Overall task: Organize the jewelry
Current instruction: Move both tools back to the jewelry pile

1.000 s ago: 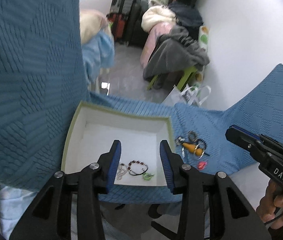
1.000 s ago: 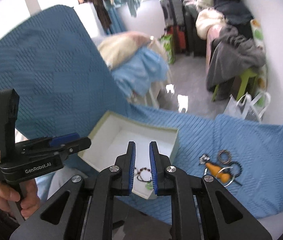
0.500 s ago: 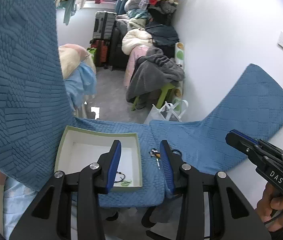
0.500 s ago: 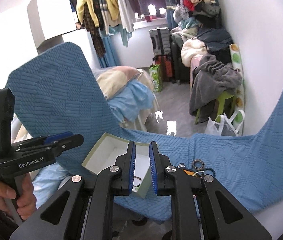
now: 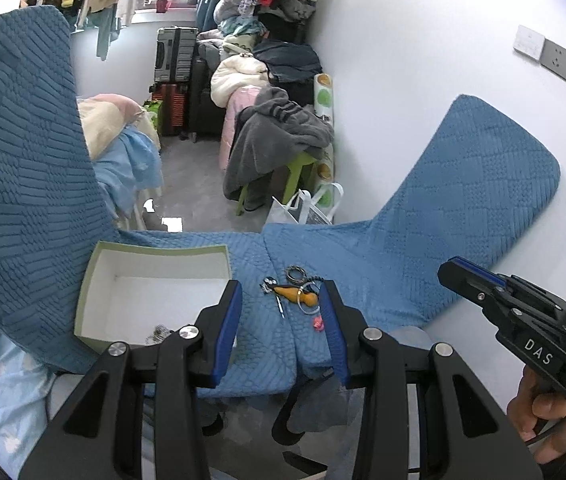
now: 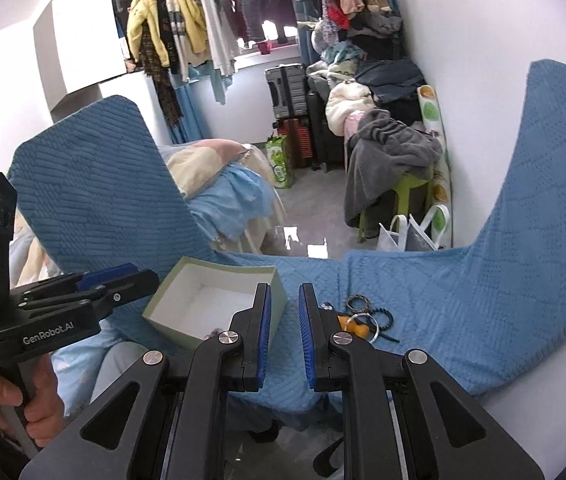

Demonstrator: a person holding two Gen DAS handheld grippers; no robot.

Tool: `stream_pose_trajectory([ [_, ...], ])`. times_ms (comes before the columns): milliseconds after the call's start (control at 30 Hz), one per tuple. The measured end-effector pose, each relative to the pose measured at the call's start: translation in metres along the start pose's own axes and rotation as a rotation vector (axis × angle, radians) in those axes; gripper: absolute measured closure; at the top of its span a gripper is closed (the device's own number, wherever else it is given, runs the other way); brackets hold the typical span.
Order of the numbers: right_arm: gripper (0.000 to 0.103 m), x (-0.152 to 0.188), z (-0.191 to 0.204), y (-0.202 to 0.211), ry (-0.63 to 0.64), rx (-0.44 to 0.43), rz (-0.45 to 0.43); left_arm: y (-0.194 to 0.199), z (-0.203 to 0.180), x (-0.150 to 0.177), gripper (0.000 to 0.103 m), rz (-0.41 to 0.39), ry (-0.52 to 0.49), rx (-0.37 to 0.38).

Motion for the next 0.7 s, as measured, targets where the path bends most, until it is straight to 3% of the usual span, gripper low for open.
stream_pose_trajectory([
  [300,0.09,0.042,-0.016,-0.006,-0.02,0.025,0.028,-0.027,-0.017,0.031,0.062,0.039,-0.002,0.031],
  [700,0.09,0.093,-0.052,-0.047,-0.063,0.063,0.064,-0.073,-0.023,0.066,0.062,0.085,0.011,0.054],
])
Point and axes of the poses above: each gripper's, at about its wrist camera, not at the fingertips, and y roughly against the way its jaws point, z to its left, x to its underside, the point moved 1 cm from there along -y, roughly the way its jaws point, and after that the axes turned 2 degrees about -z, right-handed, at the moved point
